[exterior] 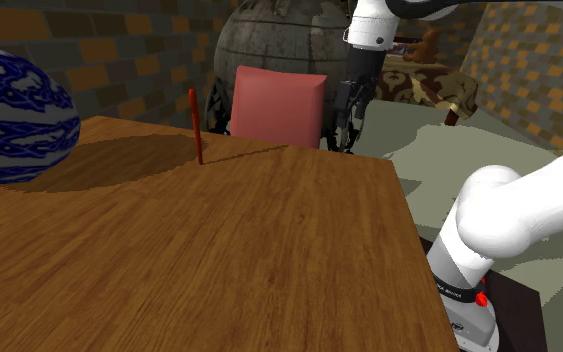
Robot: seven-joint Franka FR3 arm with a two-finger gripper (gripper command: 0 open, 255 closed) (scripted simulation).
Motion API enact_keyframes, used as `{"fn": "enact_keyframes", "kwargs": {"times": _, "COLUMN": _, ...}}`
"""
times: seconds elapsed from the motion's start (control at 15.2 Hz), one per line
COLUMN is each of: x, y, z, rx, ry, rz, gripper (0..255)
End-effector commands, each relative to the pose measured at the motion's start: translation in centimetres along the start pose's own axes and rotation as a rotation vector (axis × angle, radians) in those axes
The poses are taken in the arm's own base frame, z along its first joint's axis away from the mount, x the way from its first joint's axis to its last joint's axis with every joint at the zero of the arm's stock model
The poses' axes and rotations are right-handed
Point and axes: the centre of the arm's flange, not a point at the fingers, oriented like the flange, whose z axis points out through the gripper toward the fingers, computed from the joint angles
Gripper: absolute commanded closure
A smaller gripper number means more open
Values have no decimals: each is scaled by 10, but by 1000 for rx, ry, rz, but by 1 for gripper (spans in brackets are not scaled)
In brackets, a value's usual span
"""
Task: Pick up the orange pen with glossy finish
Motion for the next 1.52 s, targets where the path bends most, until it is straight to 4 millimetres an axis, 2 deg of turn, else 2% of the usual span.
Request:
{"fn": "enact_keyframes", "kwargs": {"times": 0.0, "x": 0, "y": 0, "z": 0, "rx": 0, "ry": 0, "rz": 0, "gripper": 0}}
{"fn": "enact_keyframes", "kwargs": {"times": 0.33, "x": 11, "y": -62, "z": -18, "rx": 4, "ry": -25, "rz": 107, "gripper": 0}}
{"fn": "enact_keyframes", "kwargs": {"times": 0.73, "x": 34, "y": -135, "z": -39, "rx": 9, "ry": -54, "rz": 236, "gripper": 0}}
{"fn": "enact_keyframes", "kwargs": {"times": 1.45, "x": 100, "y": -257, "z": -77, "rx": 19, "ry": -109, "rz": 471, "gripper": 0}}
